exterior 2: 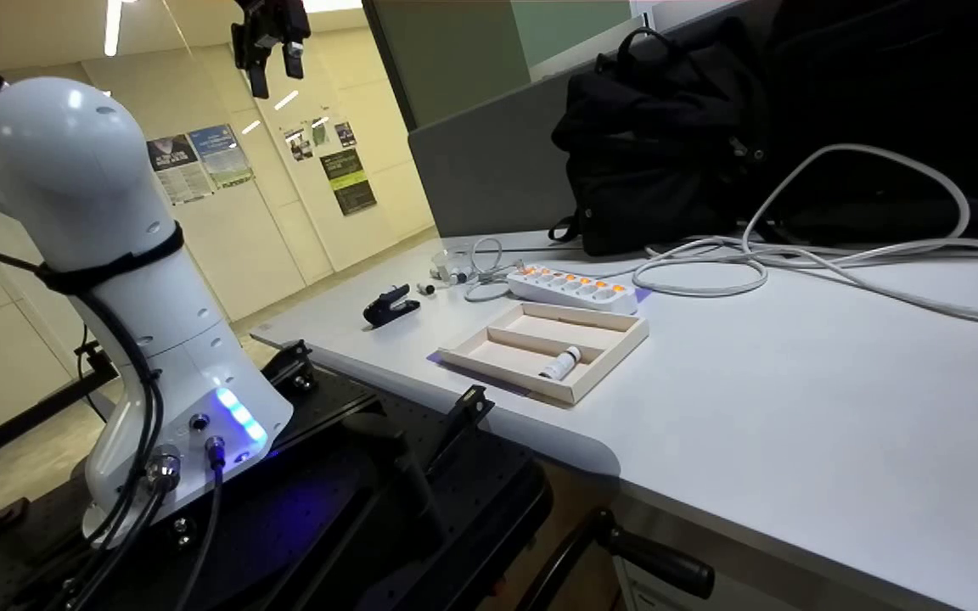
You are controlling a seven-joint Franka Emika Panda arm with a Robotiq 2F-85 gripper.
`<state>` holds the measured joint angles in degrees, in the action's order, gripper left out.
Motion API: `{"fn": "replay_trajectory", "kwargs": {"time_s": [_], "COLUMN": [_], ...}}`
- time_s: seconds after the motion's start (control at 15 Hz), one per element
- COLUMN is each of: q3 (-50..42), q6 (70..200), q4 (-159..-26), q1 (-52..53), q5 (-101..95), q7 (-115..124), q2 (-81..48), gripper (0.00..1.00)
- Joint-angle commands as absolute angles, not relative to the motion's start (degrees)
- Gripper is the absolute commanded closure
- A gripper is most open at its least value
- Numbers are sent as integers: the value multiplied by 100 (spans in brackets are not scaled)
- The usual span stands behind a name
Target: Press the top of the stapler
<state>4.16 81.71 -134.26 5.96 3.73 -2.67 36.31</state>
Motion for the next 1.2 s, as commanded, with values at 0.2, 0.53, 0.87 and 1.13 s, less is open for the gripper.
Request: {"fn": "replay_trajectory", "kwargs": {"time_s": [0.2, 0.53, 0.87, 1.13], "q3": [424, 572, 999, 1498], "q6": [8162, 9712, 11731, 12911], "q4": [-13415, -13616, -13872, -13722], "q1": [586, 710, 1073, 1199], "q5": [376, 399, 496, 105], "q7": [-270, -532, -487, 137], "q2": [3627, 3153, 2086, 994], "gripper": [0, 0, 26, 55]}}
